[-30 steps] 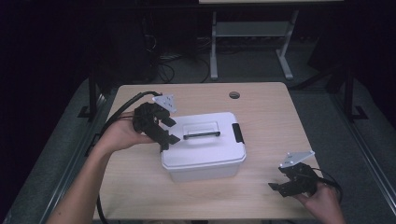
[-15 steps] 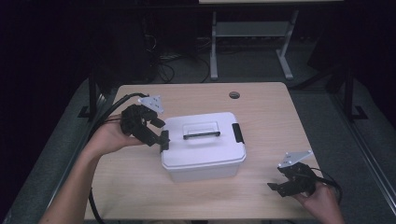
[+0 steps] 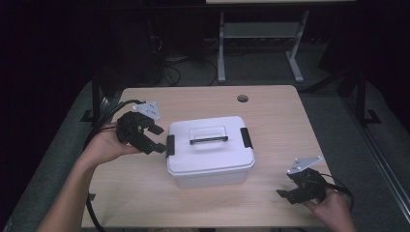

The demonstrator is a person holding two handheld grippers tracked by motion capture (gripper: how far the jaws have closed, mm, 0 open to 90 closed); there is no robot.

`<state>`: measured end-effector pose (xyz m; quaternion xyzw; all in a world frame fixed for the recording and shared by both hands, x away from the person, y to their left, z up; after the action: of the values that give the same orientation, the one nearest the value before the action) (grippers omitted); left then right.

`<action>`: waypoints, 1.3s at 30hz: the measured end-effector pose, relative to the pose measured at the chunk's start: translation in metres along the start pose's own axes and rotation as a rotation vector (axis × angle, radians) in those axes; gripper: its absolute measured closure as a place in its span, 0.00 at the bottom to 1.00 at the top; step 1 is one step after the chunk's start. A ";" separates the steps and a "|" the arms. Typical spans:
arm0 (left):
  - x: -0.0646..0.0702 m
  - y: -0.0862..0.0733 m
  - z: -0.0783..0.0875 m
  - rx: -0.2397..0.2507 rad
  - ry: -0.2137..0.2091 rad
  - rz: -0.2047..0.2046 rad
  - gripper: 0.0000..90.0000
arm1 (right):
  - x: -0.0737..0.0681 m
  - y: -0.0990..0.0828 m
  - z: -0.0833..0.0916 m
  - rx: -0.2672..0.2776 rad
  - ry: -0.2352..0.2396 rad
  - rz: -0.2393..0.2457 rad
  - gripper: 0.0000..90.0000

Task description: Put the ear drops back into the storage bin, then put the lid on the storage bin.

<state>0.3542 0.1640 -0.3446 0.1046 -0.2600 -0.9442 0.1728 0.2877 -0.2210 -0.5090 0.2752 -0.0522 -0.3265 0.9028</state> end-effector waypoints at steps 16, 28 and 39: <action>-0.005 -0.019 0.003 -0.005 0.003 0.027 0.39 | 0.000 -0.001 -0.002 -0.012 0.001 -0.006 0.29; -0.005 -0.036 0.003 -0.002 0.007 0.045 0.38 | -0.002 -0.002 -0.002 -0.018 -0.001 -0.005 0.29; -0.006 -0.055 -0.002 -0.005 0.013 0.075 0.38 | -0.002 -0.002 -0.003 -0.023 0.000 -0.005 0.29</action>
<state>0.3449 0.2099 -0.3746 0.1003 -0.2603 -0.9370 0.2101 0.2855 -0.2197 -0.5129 0.2647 -0.0478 -0.3292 0.9051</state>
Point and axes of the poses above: each handheld gripper's, and its own axes: z roughly backward along the jaws, y roughly out of its top, x roughly to its right, the point moved 9 cm from there along -z, roughly forward along the jaws, and after that the axes turned 6 degrees about y, right-handed, at the moved point
